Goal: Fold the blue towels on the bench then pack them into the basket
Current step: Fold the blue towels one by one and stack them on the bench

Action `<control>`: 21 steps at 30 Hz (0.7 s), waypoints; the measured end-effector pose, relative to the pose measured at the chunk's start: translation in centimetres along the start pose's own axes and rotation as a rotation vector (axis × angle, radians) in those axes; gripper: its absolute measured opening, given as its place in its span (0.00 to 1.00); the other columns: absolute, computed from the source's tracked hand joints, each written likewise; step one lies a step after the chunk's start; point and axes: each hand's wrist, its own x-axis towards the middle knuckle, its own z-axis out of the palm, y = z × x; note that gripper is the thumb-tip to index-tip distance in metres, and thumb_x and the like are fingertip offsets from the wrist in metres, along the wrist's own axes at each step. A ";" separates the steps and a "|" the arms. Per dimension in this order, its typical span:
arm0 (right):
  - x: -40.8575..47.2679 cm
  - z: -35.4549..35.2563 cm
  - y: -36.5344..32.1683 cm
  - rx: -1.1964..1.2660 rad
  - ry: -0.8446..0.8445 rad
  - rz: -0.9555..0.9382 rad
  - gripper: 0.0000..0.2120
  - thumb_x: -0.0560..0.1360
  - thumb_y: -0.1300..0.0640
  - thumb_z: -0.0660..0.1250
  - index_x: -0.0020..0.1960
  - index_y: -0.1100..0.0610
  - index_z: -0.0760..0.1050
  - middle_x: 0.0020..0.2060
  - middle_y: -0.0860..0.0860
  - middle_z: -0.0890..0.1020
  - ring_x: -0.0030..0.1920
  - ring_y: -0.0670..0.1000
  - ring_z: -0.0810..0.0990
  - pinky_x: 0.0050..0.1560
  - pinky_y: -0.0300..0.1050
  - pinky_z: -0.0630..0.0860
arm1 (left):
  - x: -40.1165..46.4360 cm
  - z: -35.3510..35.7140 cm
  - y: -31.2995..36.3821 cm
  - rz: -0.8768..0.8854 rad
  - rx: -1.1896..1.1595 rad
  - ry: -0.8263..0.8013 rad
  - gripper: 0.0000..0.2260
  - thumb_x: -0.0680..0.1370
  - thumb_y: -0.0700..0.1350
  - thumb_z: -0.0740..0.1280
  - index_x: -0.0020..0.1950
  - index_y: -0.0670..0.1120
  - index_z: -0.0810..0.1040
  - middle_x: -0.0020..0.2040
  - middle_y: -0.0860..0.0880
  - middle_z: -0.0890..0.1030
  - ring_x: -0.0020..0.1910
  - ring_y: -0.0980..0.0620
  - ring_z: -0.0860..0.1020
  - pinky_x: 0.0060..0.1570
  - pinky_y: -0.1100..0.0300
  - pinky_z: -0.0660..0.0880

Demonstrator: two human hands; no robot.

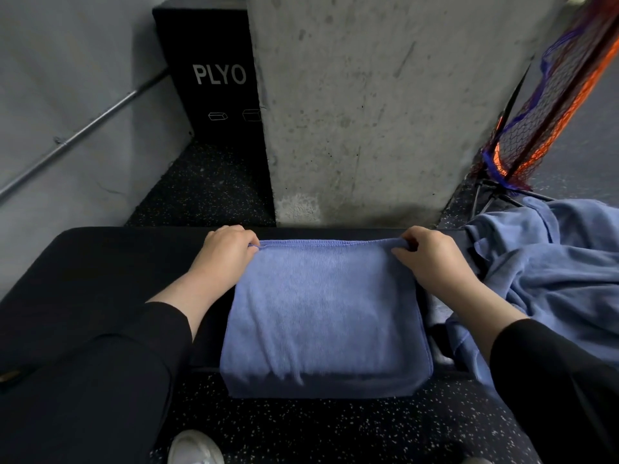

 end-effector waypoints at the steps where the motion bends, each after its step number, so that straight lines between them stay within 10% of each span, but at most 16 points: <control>1: -0.2 -0.4 -0.1 -0.004 0.010 -0.012 0.06 0.76 0.55 0.70 0.42 0.52 0.75 0.34 0.48 0.77 0.40 0.53 0.74 0.38 0.46 0.63 | -0.3 -0.5 0.1 -0.001 -0.034 0.030 0.07 0.81 0.42 0.65 0.53 0.46 0.83 0.50 0.49 0.80 0.55 0.47 0.76 0.52 0.56 0.67; 11: -2.9 -5.3 -2.4 0.132 0.061 -0.016 0.12 0.76 0.56 0.71 0.59 0.55 0.81 0.49 0.51 0.84 0.51 0.52 0.81 0.49 0.43 0.72 | -4.7 -7.4 1.7 -0.010 -0.253 0.152 0.12 0.82 0.43 0.67 0.64 0.47 0.80 0.50 0.51 0.80 0.52 0.51 0.77 0.51 0.60 0.69; 21: -10.2 -12.1 -8.3 0.618 0.169 -0.091 0.09 0.79 0.55 0.69 0.43 0.58 0.75 0.31 0.49 0.73 0.32 0.45 0.68 0.35 0.44 0.66 | -10.7 -13.9 3.4 -0.125 -0.915 0.395 0.10 0.81 0.53 0.66 0.42 0.52 0.76 0.37 0.51 0.74 0.39 0.54 0.70 0.43 0.53 0.68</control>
